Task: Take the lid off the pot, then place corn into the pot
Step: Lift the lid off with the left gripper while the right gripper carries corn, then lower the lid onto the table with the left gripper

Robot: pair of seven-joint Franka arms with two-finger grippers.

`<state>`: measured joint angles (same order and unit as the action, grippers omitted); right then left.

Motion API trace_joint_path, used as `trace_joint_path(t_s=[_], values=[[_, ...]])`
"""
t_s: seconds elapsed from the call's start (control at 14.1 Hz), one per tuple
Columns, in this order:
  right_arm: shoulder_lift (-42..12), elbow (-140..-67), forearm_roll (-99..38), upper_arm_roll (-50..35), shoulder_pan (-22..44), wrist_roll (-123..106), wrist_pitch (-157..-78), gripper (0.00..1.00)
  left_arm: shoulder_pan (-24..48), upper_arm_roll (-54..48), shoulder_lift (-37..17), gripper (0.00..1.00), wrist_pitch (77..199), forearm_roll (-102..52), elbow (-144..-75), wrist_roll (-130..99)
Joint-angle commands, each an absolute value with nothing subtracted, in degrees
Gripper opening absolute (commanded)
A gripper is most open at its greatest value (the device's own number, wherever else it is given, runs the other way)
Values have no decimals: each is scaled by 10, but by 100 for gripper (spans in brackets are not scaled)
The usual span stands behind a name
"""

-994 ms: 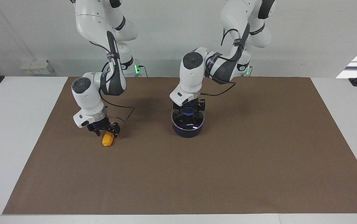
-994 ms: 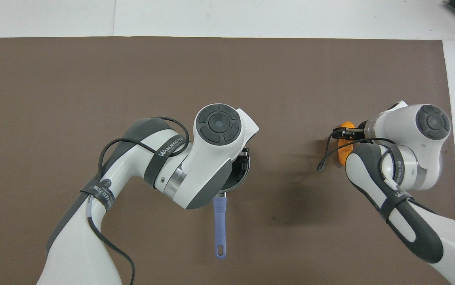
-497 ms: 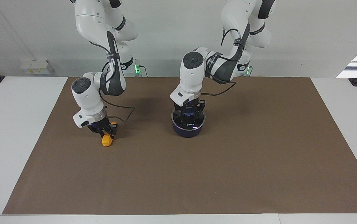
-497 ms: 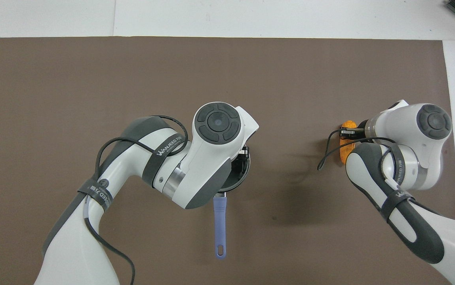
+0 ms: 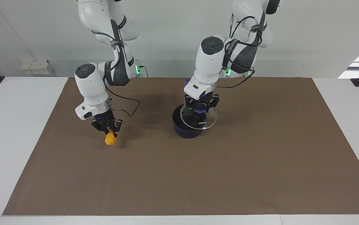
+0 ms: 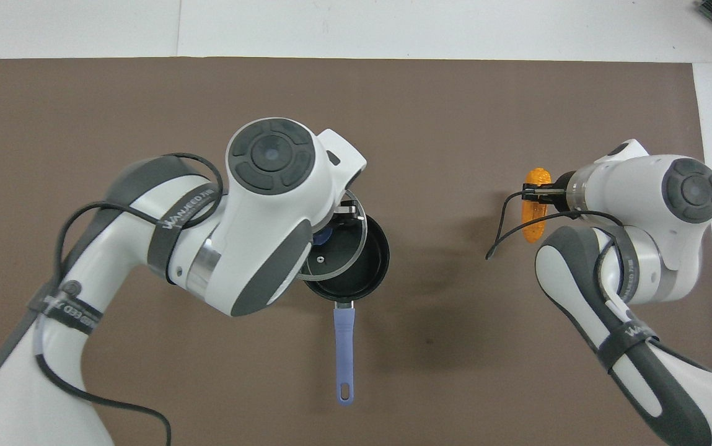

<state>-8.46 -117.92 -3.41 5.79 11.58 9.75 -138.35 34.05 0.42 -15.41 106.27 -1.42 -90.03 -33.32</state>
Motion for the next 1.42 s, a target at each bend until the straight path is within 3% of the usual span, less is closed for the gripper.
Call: trace_joint_path(t_s=[0.0,0.57,0.78,1.35], values=[[-83,-1121,-43,57,156,168,-1319,0,292,1,-109,0,1054,-15,-944,-305],[-102,-1037,-47,55,298,354,-1291,0,147,1,-104,0,1059,-15,-981,-149],[-124,-983,-93,47,316,385,-1248,0,103,1,-70,0,1087,-15,-1049,-91],[-188,-983,-95,44,377,458,-1266,0,31,2,10,0,1227,-14,-1268,-18]])
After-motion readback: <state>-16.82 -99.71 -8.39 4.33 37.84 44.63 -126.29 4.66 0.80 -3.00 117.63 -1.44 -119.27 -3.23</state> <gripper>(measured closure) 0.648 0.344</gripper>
